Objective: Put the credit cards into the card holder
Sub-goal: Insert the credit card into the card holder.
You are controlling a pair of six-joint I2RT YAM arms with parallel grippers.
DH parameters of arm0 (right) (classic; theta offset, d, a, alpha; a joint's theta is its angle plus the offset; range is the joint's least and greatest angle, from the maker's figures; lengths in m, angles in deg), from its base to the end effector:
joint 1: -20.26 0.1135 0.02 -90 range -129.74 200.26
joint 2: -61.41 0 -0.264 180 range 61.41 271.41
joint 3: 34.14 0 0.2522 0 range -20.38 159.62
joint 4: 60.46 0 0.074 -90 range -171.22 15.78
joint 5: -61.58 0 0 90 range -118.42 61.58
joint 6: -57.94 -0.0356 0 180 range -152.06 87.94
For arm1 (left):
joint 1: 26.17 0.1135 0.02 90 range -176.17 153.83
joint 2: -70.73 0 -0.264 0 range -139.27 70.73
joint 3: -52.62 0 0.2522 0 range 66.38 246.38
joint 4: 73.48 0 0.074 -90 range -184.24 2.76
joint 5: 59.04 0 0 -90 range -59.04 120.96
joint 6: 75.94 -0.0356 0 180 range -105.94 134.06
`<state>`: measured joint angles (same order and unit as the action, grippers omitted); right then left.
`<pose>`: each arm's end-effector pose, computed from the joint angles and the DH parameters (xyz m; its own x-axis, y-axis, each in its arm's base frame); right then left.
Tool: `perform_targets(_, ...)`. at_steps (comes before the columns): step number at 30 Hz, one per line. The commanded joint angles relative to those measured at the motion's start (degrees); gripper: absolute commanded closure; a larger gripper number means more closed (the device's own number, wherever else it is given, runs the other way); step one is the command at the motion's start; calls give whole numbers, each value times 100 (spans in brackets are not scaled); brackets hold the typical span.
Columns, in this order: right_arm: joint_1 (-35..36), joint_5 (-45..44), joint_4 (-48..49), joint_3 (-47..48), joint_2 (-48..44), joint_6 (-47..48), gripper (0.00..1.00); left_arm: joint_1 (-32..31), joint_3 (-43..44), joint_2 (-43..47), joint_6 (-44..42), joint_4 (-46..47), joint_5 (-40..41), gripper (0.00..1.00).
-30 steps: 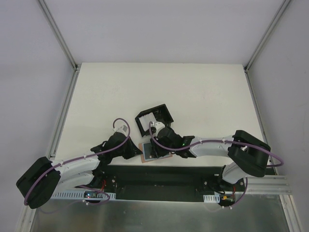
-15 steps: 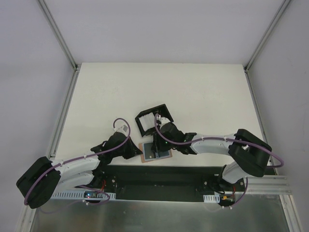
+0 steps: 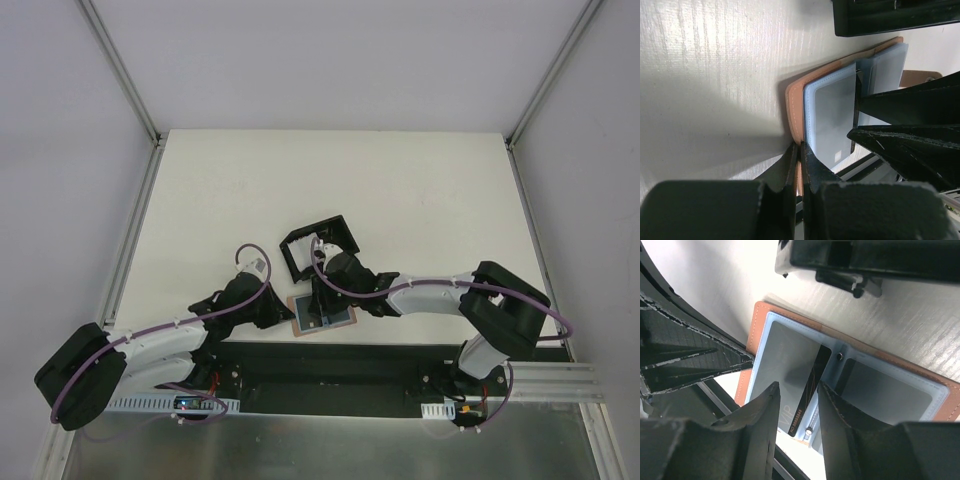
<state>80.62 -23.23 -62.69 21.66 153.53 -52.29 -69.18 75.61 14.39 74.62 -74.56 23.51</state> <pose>0.1547 0.2785 0.1597 -0.6006 -0.3592 -0.7143 -0.7384 0.5917 0.3233 0.1244 -0.1224 0.1328 -0.8603 -0.3783 -0.3416 0.0108 0.6564 -0.7543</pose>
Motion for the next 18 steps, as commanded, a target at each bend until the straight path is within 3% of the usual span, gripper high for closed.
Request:
perform_targets(1, 90, 526, 824, 58, -9, 528, 62, 38, 122, -149, -228, -293, -99, 100)
perform_targets(9, 169, 869, 991, 59, -97, 968, 71, 46, 210, -229, -325, -284, -108, 100)
perform_targets(18, 152, 36, -1, 243, -114, 371, 61, 46, 184, -167, -325, -311, -126, 100)
